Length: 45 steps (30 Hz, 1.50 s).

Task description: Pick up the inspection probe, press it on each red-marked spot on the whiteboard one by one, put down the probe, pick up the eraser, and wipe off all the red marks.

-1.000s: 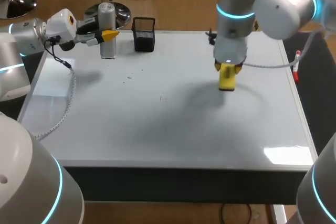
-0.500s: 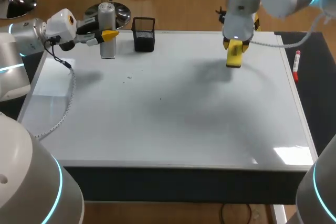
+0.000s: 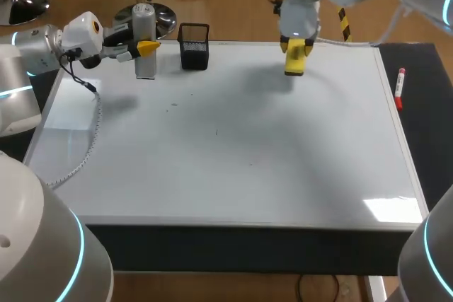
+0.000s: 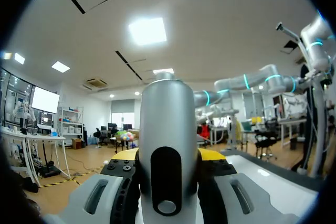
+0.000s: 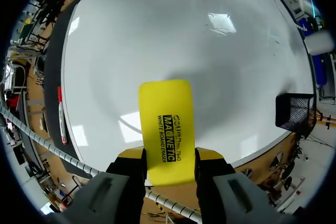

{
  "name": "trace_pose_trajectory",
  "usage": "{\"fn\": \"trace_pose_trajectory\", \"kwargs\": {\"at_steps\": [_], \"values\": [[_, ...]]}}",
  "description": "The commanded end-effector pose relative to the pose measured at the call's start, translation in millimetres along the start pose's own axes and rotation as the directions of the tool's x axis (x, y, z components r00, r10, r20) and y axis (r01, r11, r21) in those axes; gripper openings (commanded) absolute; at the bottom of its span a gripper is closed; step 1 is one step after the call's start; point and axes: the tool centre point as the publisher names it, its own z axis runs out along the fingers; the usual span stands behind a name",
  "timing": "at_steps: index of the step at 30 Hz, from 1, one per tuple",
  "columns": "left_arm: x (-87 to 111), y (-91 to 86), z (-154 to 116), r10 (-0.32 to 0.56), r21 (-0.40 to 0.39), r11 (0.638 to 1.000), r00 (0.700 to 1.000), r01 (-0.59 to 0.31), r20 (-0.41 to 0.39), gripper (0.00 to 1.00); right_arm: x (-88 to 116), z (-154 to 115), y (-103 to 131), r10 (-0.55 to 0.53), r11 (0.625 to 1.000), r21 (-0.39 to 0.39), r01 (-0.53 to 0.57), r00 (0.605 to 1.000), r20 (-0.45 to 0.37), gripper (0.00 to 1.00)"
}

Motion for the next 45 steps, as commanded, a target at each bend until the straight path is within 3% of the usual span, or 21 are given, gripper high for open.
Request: {"fn": "trace_pose_trajectory", "kwargs": {"at_steps": [1,21,33,45], "values": [[-0.1,-1.1,0,0.000,0.000,1.000,1.000,0.000,0.000,0.00,-22,4,-12,-0.018,0.999,-0.040,0.016,0.998,-0.053,0.00],[-0.1,-1.1,0,0.000,0.000,1.000,1.000,0.000,0.000,0.00,-101,11,-26,-0.145,0.989,-0.028,0.145,0.989,0.002,0.00],[-0.1,-1.1,0,0.000,0.000,1.000,1.000,0.000,0.000,0.00,-122,29,-30,-0.180,0.983,-0.027,0.181,0.983,0.018,0.00],[-0.1,-1.1,0,0.000,0.000,1.000,1.000,0.000,0.000,0.00,-128,41,-28,-0.182,0.982,-0.036,0.183,0.983,0.023,0.00]]}}
